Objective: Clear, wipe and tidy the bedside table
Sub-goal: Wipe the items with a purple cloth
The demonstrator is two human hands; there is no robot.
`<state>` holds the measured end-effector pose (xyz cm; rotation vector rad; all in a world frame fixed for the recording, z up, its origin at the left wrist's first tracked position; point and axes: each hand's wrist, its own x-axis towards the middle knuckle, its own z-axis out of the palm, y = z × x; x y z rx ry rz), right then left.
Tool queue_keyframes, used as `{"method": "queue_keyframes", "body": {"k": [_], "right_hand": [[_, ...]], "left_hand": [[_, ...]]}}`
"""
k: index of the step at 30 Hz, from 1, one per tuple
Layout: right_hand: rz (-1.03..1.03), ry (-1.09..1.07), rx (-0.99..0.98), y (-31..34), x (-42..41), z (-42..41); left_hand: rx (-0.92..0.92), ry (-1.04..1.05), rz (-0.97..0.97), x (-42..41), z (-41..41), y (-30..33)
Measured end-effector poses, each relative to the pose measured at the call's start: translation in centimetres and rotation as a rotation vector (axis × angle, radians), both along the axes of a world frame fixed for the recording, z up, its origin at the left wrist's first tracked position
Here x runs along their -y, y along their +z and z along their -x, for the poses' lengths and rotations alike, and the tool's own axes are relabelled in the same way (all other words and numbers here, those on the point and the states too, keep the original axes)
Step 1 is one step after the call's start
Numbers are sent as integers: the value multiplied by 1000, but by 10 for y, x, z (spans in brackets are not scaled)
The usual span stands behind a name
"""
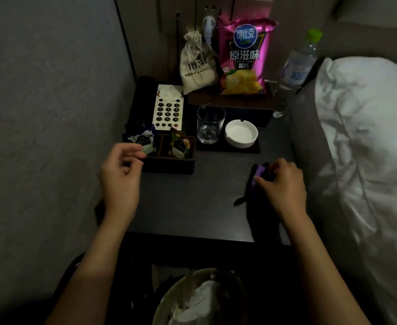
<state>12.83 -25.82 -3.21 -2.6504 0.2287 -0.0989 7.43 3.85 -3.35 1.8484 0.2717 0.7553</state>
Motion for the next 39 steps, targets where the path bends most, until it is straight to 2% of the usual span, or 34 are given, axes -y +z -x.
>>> {"method": "queue_keyframes", "body": {"k": [4, 8, 10, 13, 16, 20, 25, 29, 32, 36, 39], "right_hand": [[104, -3, -101, -4, 9, 20], [153, 67, -69, -7, 10, 30], [106, 74, -26, -8, 10, 32], [-231, 92, 39, -3, 9, 36], [-585, 195, 59, 12, 6, 42], [-808, 396, 43, 42, 3, 47], [-943, 440, 37, 76, 5, 42], [-884, 503, 35, 91, 6, 37], [-920, 537, -7, 97, 6, 38], [-933, 625, -101, 102, -1, 45], [-868, 643, -135, 103, -9, 53]], "left_hand": [[-122, -165, -19, 45, 6, -13], [-242, -376, -39, 91, 13, -26], [-271, -473, -64, 110, 16, -28], [-276, -592, -139, 127, 13, -24], [-271, -696, -250, 132, 3, -11], [-197, -755, -380, 134, -10, 13], [-198, -802, -194, 120, -15, 46], [-236, -765, -96, 109, -15, 66], [-228, -757, -25, 99, -11, 84], [-256, -843, 76, 91, 1, 104], [-309, -876, 78, 92, 6, 115]]}}
